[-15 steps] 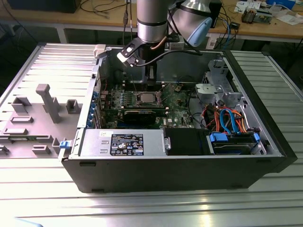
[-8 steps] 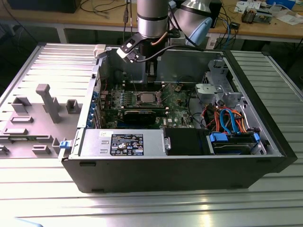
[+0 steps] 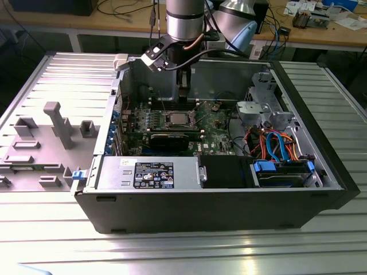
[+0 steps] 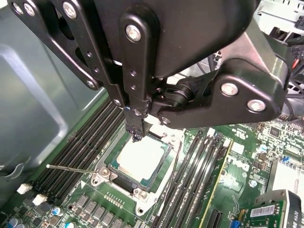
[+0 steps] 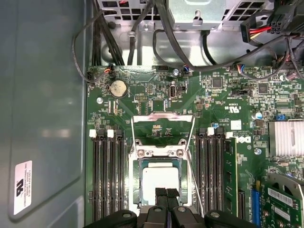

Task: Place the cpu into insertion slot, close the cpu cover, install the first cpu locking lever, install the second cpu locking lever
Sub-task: 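Close the cpu cover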

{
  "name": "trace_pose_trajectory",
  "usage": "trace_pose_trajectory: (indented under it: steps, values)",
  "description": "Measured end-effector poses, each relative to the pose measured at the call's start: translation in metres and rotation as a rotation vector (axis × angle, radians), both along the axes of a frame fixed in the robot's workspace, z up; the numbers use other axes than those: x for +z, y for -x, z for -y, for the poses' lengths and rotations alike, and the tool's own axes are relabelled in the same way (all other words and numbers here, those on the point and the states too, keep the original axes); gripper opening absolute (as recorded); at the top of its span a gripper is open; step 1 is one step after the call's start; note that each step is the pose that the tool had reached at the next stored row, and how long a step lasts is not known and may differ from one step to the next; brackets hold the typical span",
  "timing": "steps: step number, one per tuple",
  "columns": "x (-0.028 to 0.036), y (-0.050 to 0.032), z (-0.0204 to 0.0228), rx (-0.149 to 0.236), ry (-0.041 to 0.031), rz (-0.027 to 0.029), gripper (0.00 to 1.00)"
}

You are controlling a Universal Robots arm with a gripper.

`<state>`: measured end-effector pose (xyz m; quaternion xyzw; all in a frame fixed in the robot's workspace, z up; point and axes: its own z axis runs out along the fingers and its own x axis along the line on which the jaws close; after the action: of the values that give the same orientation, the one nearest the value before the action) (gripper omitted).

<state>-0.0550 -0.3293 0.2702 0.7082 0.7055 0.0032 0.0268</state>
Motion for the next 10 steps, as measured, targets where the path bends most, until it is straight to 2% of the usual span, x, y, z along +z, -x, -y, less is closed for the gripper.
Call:
trace_pose_trajectory:
  steps: [2,10]
  values:
    - [0.0018,0.0000,0.0000,0.000,0.0000,0.0000,0.11]
    - [0.0020,-0.0030,0.0000,0.000,-0.0001,0.0000,0.11]
